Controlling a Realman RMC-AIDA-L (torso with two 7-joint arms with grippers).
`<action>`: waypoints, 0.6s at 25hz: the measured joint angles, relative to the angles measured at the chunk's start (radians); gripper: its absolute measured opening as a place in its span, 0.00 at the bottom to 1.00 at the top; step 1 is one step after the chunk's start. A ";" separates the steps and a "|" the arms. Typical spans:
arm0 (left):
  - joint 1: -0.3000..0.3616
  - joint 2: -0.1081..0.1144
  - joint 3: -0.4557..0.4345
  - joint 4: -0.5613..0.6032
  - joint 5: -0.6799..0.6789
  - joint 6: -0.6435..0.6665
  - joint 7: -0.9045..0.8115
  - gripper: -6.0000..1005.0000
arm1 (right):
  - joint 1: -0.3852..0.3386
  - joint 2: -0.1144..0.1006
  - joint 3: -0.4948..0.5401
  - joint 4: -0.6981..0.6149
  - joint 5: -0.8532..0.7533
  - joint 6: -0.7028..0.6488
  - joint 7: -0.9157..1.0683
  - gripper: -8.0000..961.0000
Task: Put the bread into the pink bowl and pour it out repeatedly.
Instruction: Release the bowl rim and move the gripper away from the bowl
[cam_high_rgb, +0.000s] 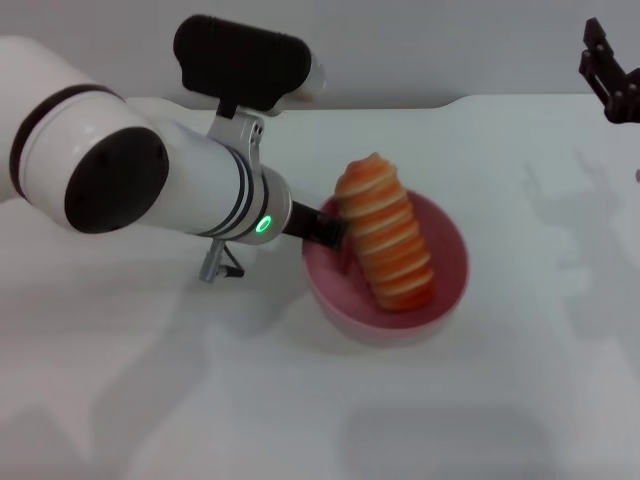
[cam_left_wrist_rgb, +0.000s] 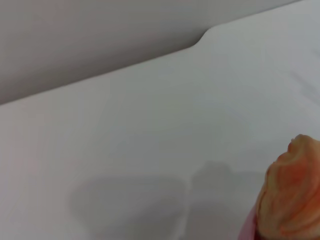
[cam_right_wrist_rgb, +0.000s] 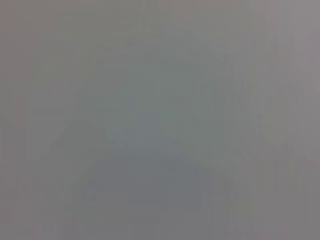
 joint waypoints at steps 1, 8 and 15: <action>0.000 0.000 0.001 -0.009 -0.002 0.008 0.000 0.18 | 0.003 0.000 -0.002 0.003 0.000 0.000 0.000 0.76; 0.003 0.000 0.009 -0.065 -0.015 0.082 0.000 0.18 | 0.019 -0.002 -0.016 0.028 0.001 0.001 0.000 0.76; 0.015 0.000 0.016 -0.105 -0.029 0.130 -0.001 0.19 | 0.024 -0.003 -0.023 0.038 0.009 0.008 0.001 0.76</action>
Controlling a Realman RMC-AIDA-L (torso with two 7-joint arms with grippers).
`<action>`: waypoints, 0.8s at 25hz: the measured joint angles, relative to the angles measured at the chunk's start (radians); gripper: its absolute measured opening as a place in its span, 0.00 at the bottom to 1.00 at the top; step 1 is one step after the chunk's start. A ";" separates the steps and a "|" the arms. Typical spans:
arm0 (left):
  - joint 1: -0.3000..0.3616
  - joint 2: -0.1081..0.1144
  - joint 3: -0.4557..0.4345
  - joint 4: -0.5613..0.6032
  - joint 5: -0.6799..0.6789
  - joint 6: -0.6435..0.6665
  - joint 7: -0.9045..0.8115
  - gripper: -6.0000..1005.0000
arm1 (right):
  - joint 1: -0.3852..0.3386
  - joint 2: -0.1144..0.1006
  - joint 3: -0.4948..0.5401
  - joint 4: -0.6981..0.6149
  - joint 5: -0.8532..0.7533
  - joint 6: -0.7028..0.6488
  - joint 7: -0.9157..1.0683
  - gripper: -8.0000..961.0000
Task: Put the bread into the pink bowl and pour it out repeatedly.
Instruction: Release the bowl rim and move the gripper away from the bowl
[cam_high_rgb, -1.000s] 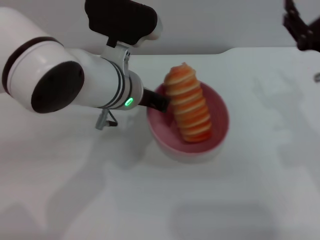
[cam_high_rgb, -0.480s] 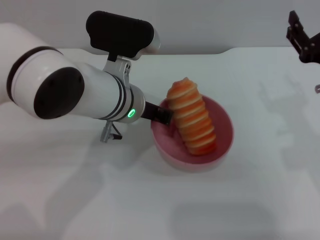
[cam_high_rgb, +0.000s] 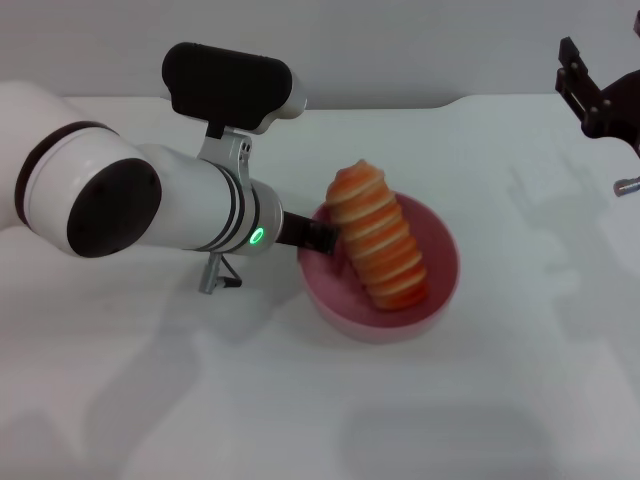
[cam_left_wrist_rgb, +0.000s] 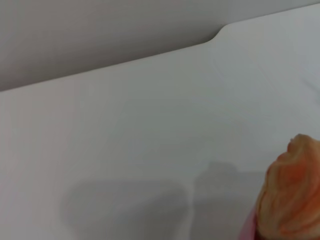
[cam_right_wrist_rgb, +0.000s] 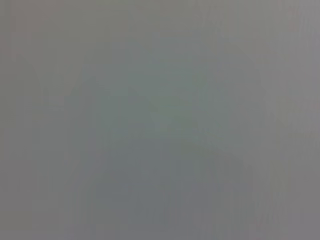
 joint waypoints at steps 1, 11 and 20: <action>0.001 0.000 0.000 -0.004 -0.003 0.002 0.000 0.19 | 0.001 0.000 0.000 0.002 0.002 0.001 0.000 0.76; 0.009 0.004 -0.013 -0.029 -0.084 0.023 0.045 0.19 | 0.012 -0.001 0.007 0.008 0.002 0.001 0.000 0.76; 0.002 0.001 -0.004 -0.010 -0.093 0.035 0.130 0.20 | 0.015 -0.001 0.009 0.014 0.002 0.005 0.000 0.76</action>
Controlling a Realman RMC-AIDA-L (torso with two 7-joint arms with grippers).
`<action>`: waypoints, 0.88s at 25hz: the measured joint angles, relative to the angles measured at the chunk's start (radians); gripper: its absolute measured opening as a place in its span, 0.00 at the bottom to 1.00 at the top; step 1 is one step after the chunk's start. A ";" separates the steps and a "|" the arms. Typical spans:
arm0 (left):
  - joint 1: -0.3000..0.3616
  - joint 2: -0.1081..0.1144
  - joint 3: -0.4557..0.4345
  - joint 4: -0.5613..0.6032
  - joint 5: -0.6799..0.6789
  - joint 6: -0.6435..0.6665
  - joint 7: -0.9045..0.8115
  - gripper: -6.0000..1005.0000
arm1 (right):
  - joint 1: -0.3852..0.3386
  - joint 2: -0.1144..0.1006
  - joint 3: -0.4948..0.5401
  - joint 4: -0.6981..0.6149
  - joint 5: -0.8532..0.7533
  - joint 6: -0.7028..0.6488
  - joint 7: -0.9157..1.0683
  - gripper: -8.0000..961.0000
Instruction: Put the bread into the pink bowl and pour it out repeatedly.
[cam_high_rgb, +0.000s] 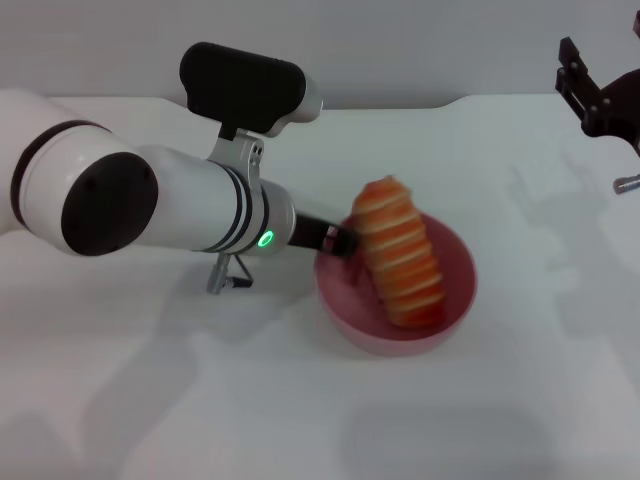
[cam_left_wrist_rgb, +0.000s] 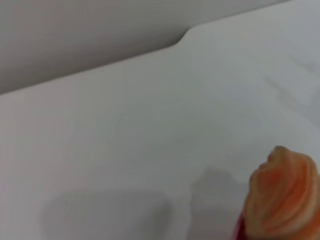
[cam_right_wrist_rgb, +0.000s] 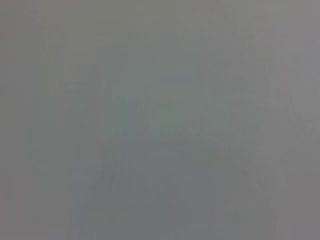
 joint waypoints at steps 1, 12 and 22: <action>0.003 0.000 0.000 0.003 0.001 0.015 0.003 0.24 | 0.000 0.000 0.000 0.001 0.002 0.001 0.000 0.76; 0.157 0.011 -0.186 0.112 0.234 0.453 0.120 0.59 | 0.014 -0.005 0.042 0.014 0.121 0.046 0.000 0.76; 0.320 0.012 -0.239 0.005 0.280 0.892 0.118 0.87 | 0.021 -0.004 0.079 0.085 0.181 0.004 0.000 0.76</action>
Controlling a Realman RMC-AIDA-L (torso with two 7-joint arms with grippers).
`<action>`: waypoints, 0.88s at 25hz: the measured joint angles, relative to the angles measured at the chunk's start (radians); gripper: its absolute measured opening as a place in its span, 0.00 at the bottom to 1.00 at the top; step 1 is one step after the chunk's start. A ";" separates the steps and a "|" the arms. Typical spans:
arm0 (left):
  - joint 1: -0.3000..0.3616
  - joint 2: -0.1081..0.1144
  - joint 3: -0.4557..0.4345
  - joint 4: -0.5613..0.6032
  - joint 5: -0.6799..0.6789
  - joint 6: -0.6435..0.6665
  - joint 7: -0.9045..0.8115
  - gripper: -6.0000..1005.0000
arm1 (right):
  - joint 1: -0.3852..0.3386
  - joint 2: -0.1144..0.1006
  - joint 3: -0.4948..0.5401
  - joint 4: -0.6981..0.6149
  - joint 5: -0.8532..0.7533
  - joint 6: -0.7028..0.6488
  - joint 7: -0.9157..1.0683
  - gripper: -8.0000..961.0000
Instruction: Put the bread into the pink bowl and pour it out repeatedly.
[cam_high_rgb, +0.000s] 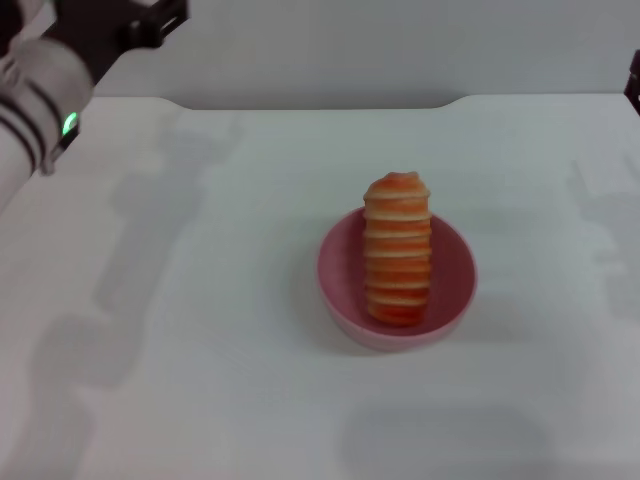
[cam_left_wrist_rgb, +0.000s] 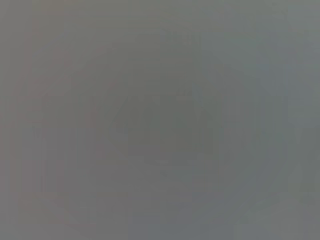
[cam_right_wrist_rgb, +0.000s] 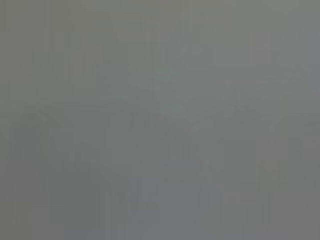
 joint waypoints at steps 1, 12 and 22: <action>0.007 0.000 -0.001 -0.022 -0.001 0.028 -0.001 0.87 | 0.003 0.000 -0.001 0.019 0.001 -0.029 0.000 0.76; 0.016 -0.008 0.068 -0.402 -0.004 0.498 0.001 0.86 | 0.026 0.001 -0.038 0.223 0.042 -0.225 0.013 0.76; -0.022 -0.011 0.075 -0.571 -0.082 0.617 -0.004 0.86 | 0.062 -0.004 -0.071 0.349 0.034 -0.274 0.177 0.84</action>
